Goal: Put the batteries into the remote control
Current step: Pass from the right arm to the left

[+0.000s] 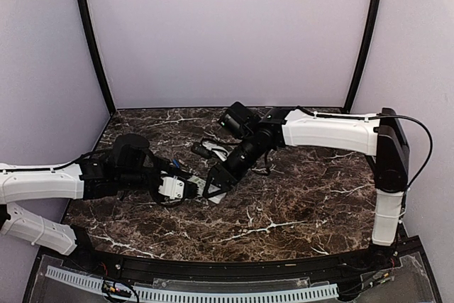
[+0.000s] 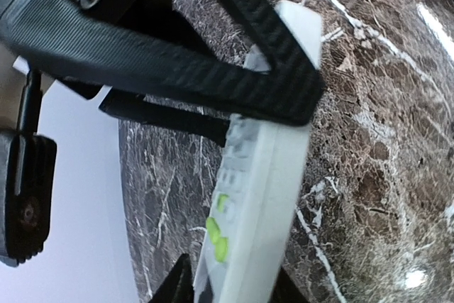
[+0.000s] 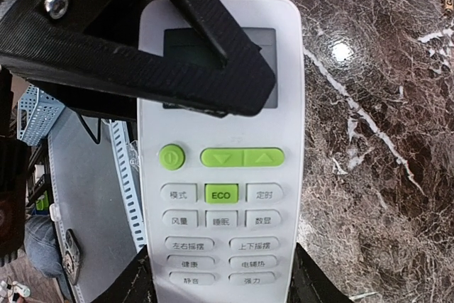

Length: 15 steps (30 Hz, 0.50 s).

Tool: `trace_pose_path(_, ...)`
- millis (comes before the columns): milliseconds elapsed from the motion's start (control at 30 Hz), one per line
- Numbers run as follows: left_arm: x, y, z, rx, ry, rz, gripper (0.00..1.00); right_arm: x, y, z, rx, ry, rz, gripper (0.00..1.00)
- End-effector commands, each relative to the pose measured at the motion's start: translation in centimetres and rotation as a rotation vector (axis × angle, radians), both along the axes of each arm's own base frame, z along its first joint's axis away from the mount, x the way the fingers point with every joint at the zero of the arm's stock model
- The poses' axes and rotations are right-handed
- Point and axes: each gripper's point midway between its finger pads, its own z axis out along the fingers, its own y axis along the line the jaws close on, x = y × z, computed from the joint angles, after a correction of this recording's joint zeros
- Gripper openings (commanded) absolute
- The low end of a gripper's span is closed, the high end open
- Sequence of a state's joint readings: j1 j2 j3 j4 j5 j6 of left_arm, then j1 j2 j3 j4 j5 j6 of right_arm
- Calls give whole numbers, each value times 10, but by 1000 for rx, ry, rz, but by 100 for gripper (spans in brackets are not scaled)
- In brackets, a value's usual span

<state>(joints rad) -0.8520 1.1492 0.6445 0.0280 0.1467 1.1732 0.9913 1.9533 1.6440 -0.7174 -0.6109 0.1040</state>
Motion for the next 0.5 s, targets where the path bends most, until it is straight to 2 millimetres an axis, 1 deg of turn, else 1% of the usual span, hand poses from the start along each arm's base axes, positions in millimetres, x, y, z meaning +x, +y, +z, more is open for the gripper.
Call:
trace_pose_path(0, 0, -5, 11, -29, 22, 18, 17, -9, 7, 17, 66, -7, 53, 3)
trace_pose_path(33, 0, -5, 15, -45, 26, 25, 11, -10, 8, 19, 73, -8, 58, 3)
trace_pose_path(67, 0, -6, 17, -52, 28, 26, 3, -10, 7, 21, 80, -11, 62, 3)
trace_pose_path(100, -1, -5, 20, -64, 31, 32, 0, -11, 7, 23, 87, -14, 68, 3)
trace_pose_path(200, -3, -5, 26, -97, 56, 53, 0, -12, 5, 32, 109, -39, 83, 7)
trace_pose_path(233, -4, -4, 30, -124, 77, 71, 0, -10, 2, 35, 112, -62, 84, 12)
trace_pose_path(267, -4, -4, 34, -141, 87, 81, 0, -7, 0, 38, 114, -88, 84, 20)
trace_pose_path(333, -4, -3, 43, -194, 145, 123, 0, -1, -7, 50, 130, -173, 82, 43)
trace_pose_path(433, -15, -4, 52, -276, 314, 178, 0, 8, -19, 81, 206, -311, 60, 71)
trace_pose_path(467, -19, -4, 53, -284, 361, 182, 0, 8, -22, 92, 242, -356, 60, 78)
